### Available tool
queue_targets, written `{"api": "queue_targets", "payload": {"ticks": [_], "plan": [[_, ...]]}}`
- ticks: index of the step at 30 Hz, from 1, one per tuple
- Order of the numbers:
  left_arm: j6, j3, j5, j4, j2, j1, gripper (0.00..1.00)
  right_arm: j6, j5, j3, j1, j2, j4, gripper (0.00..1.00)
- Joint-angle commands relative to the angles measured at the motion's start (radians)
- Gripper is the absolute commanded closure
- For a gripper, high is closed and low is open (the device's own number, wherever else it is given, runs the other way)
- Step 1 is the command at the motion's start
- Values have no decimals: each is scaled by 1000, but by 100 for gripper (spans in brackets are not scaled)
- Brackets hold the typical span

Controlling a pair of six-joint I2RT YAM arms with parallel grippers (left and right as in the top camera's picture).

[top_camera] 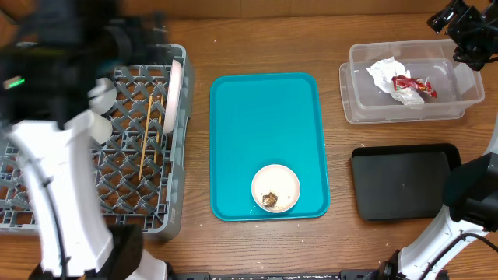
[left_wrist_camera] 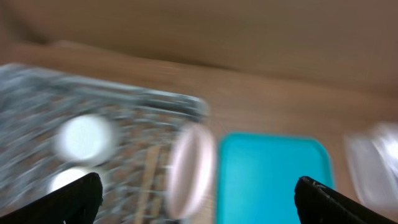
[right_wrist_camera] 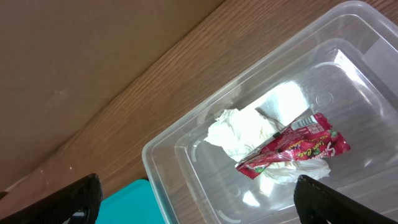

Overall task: Sort waste into correct bins and load items into the dishwasher
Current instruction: 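Open the left gripper and withdraw it to the rack's left side, then lower the right gripper to the white bowl rim and grasp it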

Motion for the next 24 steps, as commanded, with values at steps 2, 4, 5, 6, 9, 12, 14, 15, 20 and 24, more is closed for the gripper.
{"api": "queue_targets", "payload": {"ticks": [2, 4, 5, 6, 9, 12, 14, 15, 20, 24], "plan": [[-89, -3, -40, -19, 0, 207, 0, 4, 3, 7, 3, -48, 5, 0], [-111, -26, -27, -34, 8, 283, 0, 5, 2, 7, 3, -48, 5, 0], [-122, -37, -19, -49, 10, 313, 0, 12, -14, 7, 3, -48, 6, 0], [-124, -47, -9, -64, 13, 334, 0, 26, -33, 7, 3, -48, 7, 0], [-123, -84, 2, -89, 16, 370, 0, 57, -62, 7, 3, -48, 8, 0], [-123, -105, 2, -88, 16, 373, 0, 56, -189, 7, 3, -48, -4, 0], [-123, -108, 2, -87, 16, 372, 0, 51, -342, 7, 15, -47, -31, 0], [-123, -108, 2, -87, 16, 372, 0, 26, -399, 7, 28, -47, -46, 0], [-123, -108, 12, -87, 16, 372, 0, -128, -414, 6, 188, -47, -245, 0], [-123, -108, 13, -87, 16, 372, 0, -122, -109, 6, 391, -47, -405, 0]]}}
